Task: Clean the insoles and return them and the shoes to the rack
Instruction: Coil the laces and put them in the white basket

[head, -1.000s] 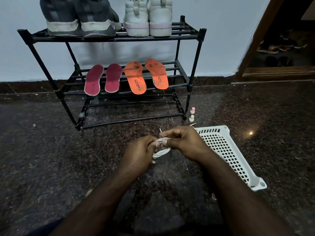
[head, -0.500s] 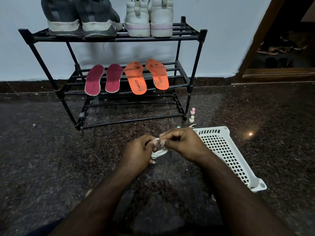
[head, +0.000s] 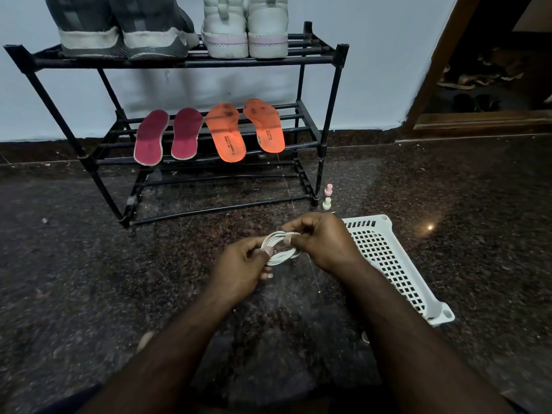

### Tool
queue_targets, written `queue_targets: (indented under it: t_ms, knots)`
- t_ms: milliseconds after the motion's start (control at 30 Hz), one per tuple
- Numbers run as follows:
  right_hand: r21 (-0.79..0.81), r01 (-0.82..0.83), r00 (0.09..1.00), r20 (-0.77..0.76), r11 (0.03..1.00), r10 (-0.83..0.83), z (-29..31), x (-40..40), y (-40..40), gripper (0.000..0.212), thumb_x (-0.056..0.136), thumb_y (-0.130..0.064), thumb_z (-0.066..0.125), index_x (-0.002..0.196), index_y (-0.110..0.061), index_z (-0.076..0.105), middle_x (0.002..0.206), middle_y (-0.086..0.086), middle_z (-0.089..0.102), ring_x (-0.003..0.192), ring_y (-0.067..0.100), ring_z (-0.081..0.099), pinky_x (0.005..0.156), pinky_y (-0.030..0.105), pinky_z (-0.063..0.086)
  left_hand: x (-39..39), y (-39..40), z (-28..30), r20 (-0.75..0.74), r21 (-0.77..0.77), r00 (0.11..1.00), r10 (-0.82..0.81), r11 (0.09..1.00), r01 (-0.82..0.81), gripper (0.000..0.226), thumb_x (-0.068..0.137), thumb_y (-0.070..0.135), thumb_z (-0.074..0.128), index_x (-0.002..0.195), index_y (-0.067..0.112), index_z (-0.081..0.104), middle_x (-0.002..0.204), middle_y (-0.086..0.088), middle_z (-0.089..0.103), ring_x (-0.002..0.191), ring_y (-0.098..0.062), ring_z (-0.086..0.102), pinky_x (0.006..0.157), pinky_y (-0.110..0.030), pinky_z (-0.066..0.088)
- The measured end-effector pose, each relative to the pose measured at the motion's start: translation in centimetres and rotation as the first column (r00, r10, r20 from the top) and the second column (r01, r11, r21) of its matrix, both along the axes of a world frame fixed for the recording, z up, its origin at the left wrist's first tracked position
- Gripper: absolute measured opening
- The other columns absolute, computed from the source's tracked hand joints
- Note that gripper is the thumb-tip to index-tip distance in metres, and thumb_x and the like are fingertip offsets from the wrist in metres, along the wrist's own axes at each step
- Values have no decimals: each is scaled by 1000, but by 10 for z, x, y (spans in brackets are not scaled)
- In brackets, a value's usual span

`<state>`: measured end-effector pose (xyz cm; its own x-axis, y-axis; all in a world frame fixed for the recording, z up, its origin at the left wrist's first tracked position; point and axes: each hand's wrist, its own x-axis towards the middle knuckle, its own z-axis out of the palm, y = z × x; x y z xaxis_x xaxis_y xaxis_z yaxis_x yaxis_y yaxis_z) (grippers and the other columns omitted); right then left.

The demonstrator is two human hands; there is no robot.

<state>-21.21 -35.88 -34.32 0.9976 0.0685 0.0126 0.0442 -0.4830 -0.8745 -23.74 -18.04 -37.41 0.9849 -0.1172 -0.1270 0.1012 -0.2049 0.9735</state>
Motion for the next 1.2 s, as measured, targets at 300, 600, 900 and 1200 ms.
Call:
queue_targets:
  t_ms: [300,600,900,1200]
  knots:
    - [189,-14,1000,-15,982,17,8,-2,-4,23,77,1,78,85,-19,74,86,5,76,81,23,73,81,45,59,-3,4,14,-313,-399,949,-38,912,-95,23,101,14,54,114,18,73,98,-5,74,78,-10,60,78,-30,59]
    - [189,32,999,11,981,-34,17,4,-11,19,76,3,78,84,-13,71,84,14,72,69,20,69,66,34,58,6,-9,18,-151,-340,987,62,934,-111,20,96,13,64,114,8,71,101,-14,76,82,-18,70,64,-26,59]
    - [262,93,995,-60,961,-79,59,27,-75,19,80,9,69,96,-2,70,78,12,72,62,17,66,58,29,57,60,-75,44,-66,-285,995,73,954,-89,6,91,1,68,95,5,70,77,-8,75,58,-13,68,50,-24,55]
    - [253,269,954,-200,929,-222,-5,65,-150,18,84,12,64,91,-4,68,79,16,70,59,20,65,52,28,55,100,-154,-7,-196,-175,981,7,984,-42,13,92,7,69,102,-2,68,93,-15,73,66,-13,66,53,-22,55]
